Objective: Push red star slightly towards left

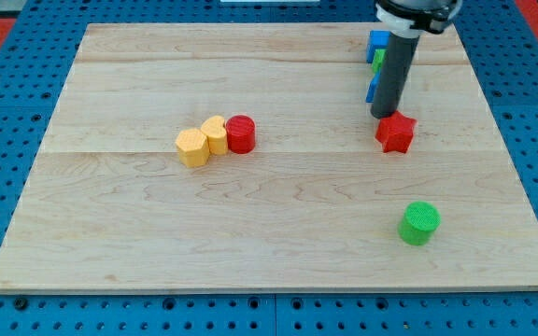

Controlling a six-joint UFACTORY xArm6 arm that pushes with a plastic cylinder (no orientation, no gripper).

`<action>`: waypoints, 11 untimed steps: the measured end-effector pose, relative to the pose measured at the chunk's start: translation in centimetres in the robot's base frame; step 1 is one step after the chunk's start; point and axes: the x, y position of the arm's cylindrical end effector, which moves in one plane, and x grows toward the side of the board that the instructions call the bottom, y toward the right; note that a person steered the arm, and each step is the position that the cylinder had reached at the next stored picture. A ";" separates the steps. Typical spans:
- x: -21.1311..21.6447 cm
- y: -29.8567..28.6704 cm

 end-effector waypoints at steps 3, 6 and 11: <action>4.1 -9.1; 1.3 4.4; 6.0 2.2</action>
